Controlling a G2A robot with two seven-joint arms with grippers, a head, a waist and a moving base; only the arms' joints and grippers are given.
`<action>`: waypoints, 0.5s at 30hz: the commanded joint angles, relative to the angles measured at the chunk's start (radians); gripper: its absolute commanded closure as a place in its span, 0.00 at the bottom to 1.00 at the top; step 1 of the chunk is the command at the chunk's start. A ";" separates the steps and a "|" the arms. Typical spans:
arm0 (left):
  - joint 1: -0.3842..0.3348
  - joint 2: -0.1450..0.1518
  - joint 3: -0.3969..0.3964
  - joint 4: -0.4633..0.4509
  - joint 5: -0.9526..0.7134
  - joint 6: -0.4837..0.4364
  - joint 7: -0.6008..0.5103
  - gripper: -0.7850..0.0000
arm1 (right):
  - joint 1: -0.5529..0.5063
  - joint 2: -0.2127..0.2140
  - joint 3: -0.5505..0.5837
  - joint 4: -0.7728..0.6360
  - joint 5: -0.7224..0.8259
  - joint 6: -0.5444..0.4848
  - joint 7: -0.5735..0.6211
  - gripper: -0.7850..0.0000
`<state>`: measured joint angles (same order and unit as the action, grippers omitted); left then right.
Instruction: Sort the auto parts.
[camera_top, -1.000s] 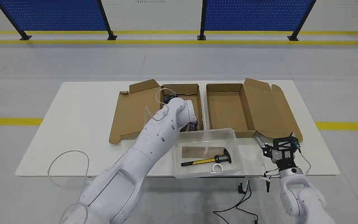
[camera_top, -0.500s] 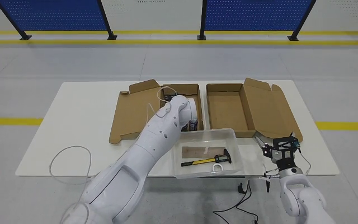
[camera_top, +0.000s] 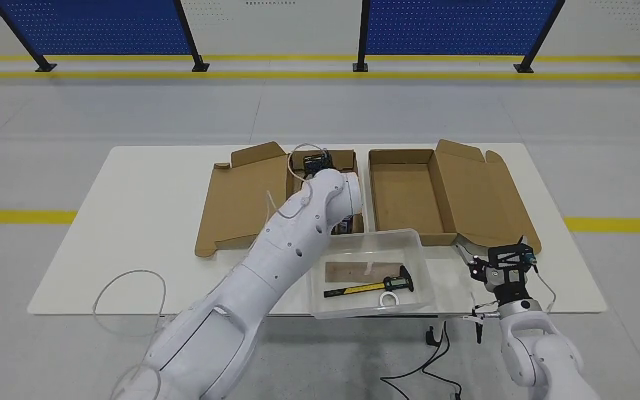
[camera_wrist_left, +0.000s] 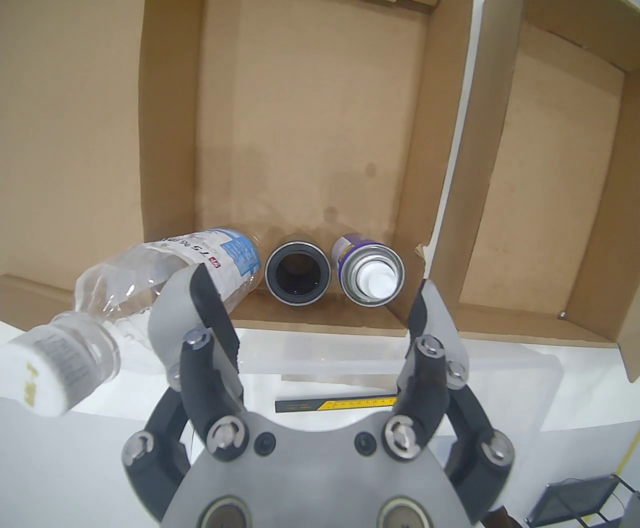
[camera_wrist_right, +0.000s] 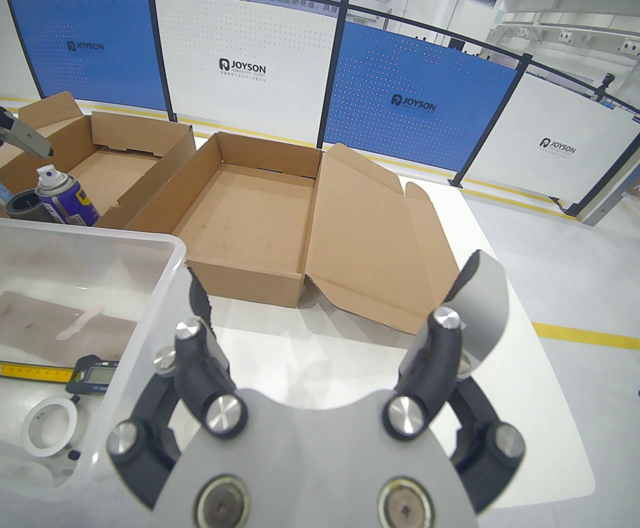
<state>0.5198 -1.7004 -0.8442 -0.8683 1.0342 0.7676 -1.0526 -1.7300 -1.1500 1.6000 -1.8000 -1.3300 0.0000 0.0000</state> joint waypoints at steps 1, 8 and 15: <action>0.037 0.014 -0.023 -0.077 0.034 0.003 0.003 0.00 | 0.000 0.000 0.000 0.000 0.000 0.000 0.000 0.00; 0.195 0.064 -0.091 -0.428 0.235 -0.053 -0.053 0.00 | 0.000 0.000 0.000 0.000 0.000 0.000 0.000 0.00; 0.383 0.099 -0.120 -0.807 0.457 -0.145 -0.106 0.00 | 0.000 0.000 0.000 0.000 0.000 0.000 0.000 0.00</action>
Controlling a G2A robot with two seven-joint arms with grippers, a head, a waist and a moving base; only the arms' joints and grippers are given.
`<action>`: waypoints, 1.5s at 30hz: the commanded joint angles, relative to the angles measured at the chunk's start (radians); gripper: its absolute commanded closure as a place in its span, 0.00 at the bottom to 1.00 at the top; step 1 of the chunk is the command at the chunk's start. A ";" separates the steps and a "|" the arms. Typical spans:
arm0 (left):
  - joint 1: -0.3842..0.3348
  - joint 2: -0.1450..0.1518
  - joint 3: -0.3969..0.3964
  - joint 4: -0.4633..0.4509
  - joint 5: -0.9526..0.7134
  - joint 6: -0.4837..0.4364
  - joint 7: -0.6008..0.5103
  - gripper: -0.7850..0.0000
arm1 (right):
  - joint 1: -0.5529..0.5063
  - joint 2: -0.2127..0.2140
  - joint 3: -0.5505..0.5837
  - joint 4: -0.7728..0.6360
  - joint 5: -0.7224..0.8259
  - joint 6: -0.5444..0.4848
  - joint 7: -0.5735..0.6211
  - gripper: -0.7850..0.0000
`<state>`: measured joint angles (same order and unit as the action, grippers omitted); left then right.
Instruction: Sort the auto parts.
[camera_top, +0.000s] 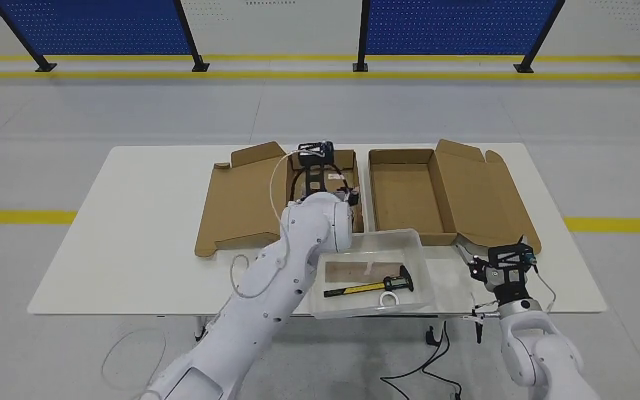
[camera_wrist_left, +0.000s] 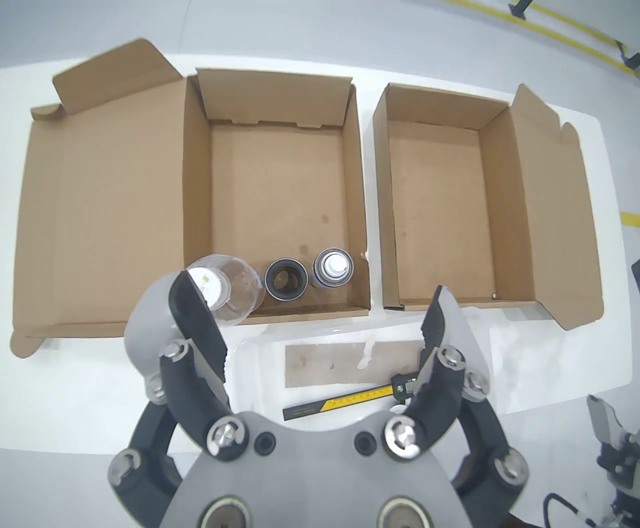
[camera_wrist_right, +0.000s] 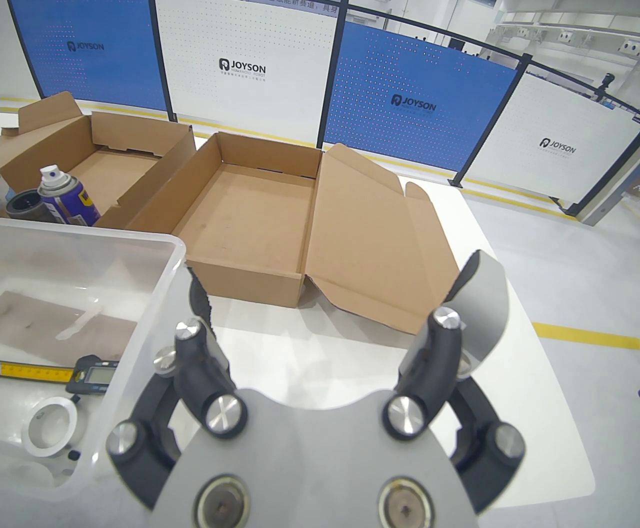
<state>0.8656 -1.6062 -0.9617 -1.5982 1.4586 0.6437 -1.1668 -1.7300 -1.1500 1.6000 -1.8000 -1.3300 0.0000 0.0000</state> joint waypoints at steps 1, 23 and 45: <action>0.064 0.009 -0.004 -0.120 0.052 -0.050 0.023 0.00 | 0.000 0.000 0.000 0.000 0.000 0.000 0.000 0.00; 0.600 0.063 -0.120 -0.622 0.400 -0.203 0.266 0.00 | 0.000 0.000 0.000 0.000 0.000 0.000 0.000 0.00; 0.622 0.062 -0.122 -0.635 0.426 -0.186 0.259 0.00 | 0.003 0.001 -0.001 -0.007 -0.021 -0.018 -0.006 0.00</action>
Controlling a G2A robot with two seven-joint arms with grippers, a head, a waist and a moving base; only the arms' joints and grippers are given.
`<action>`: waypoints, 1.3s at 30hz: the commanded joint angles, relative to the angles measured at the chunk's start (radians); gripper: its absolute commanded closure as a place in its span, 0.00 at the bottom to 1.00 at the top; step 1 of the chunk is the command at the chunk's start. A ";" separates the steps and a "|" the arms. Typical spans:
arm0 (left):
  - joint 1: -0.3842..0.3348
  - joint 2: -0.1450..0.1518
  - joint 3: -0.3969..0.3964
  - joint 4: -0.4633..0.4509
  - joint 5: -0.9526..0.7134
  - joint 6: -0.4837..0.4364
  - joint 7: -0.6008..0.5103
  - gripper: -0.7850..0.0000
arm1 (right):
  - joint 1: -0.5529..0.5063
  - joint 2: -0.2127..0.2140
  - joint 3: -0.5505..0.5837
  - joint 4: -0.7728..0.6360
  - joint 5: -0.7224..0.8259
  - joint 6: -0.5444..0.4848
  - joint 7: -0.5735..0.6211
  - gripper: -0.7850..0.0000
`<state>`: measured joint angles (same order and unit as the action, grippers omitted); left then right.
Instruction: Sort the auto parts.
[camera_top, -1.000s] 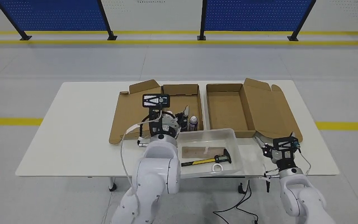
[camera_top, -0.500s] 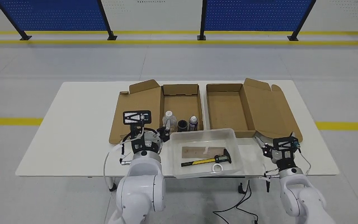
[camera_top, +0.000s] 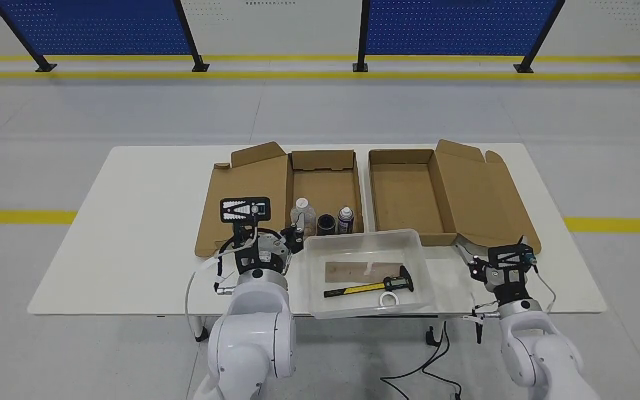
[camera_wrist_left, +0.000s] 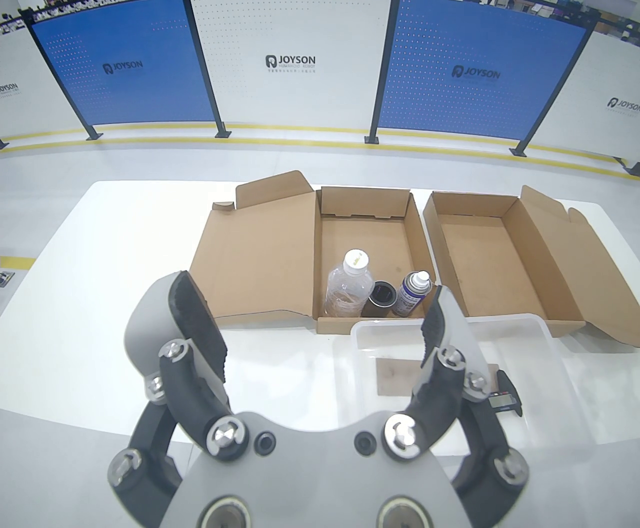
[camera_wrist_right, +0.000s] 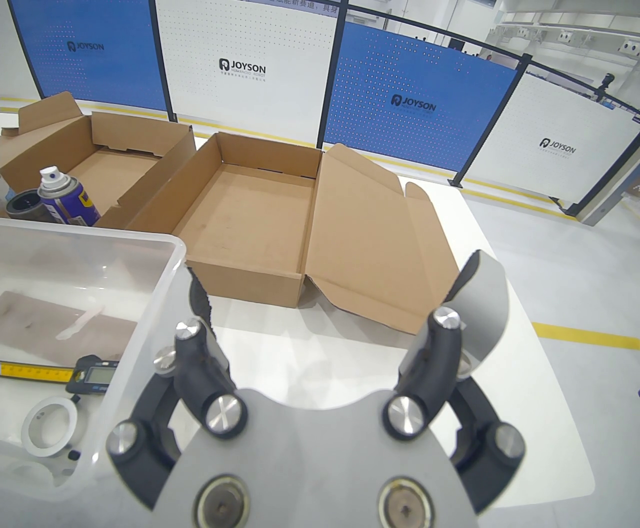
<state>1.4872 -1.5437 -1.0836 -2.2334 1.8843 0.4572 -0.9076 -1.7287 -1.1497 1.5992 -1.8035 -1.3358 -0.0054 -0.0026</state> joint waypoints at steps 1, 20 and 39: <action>0.000 0.000 0.000 0.000 0.000 0.000 0.000 0.00 | 0.003 0.002 0.004 -0.003 -0.026 -0.018 -0.003 0.00; 0.000 0.000 0.000 0.000 0.000 0.000 0.000 0.00 | 0.172 0.024 -0.041 -0.167 -0.162 -0.402 0.221 0.00; 0.000 0.000 0.000 0.000 0.000 0.000 0.000 0.00 | 0.454 0.025 -0.190 -0.020 0.217 -0.670 0.771 0.00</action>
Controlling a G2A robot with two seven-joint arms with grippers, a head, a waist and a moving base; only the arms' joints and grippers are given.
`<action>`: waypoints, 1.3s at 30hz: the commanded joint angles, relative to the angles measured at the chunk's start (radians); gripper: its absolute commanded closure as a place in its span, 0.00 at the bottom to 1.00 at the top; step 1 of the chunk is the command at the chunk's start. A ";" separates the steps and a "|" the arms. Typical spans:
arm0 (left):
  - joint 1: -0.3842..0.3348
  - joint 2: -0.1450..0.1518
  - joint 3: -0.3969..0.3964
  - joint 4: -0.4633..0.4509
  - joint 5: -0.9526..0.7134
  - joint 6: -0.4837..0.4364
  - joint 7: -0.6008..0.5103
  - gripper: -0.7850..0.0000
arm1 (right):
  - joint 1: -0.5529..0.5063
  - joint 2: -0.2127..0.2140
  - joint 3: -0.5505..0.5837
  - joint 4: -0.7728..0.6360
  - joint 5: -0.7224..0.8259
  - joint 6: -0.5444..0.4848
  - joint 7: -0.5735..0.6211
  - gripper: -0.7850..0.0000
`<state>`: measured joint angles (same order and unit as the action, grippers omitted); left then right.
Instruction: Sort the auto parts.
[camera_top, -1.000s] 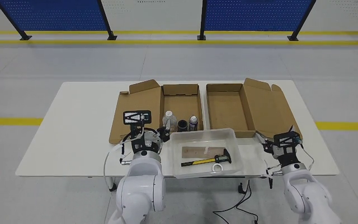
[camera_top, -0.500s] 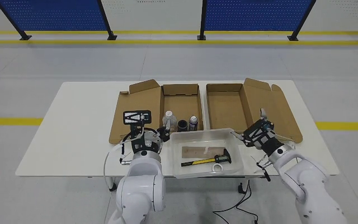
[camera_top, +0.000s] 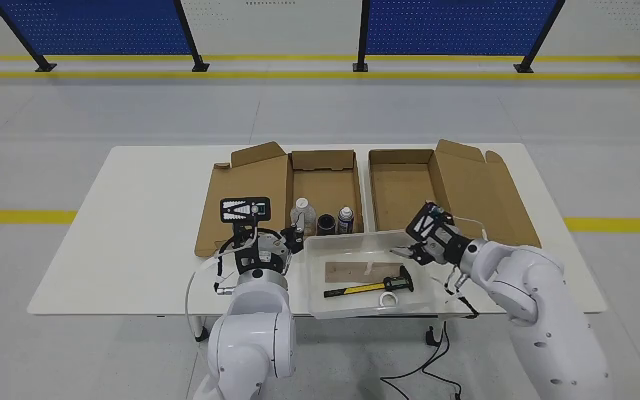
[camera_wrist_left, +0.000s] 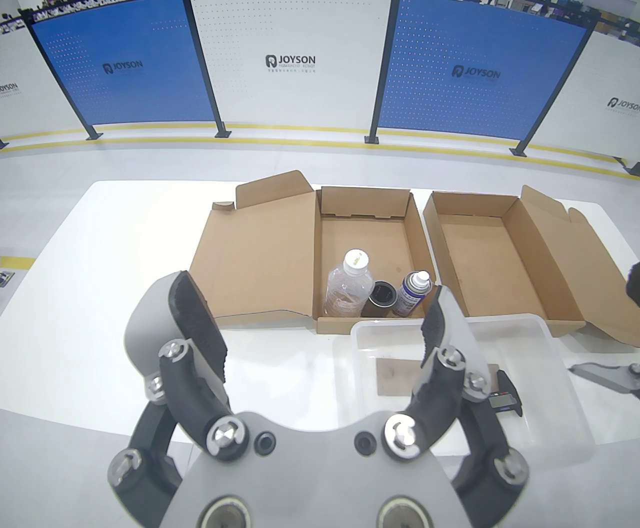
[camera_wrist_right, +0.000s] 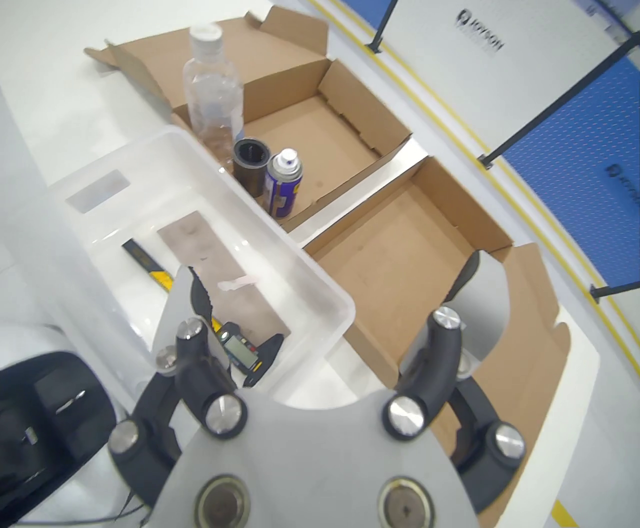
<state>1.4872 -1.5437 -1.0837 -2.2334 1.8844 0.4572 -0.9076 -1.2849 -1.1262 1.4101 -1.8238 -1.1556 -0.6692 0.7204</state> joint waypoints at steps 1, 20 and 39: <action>0.000 0.000 0.000 0.000 0.000 0.000 0.000 0.00 | 0.021 0.002 -0.005 0.003 0.070 -0.009 0.092 0.00; 0.000 0.000 0.000 0.000 0.000 0.000 0.000 0.00 | 0.251 0.123 -0.189 0.095 0.287 -0.156 0.274 0.00; 0.000 0.000 0.000 0.000 0.000 0.000 0.000 0.00 | 0.458 0.291 -0.489 0.183 0.346 -0.286 0.145 0.00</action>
<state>1.4872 -1.5437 -1.0837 -2.2334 1.8844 0.4572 -0.9076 -0.8254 -0.8340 0.9195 -1.6401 -0.8090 -0.9561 0.8641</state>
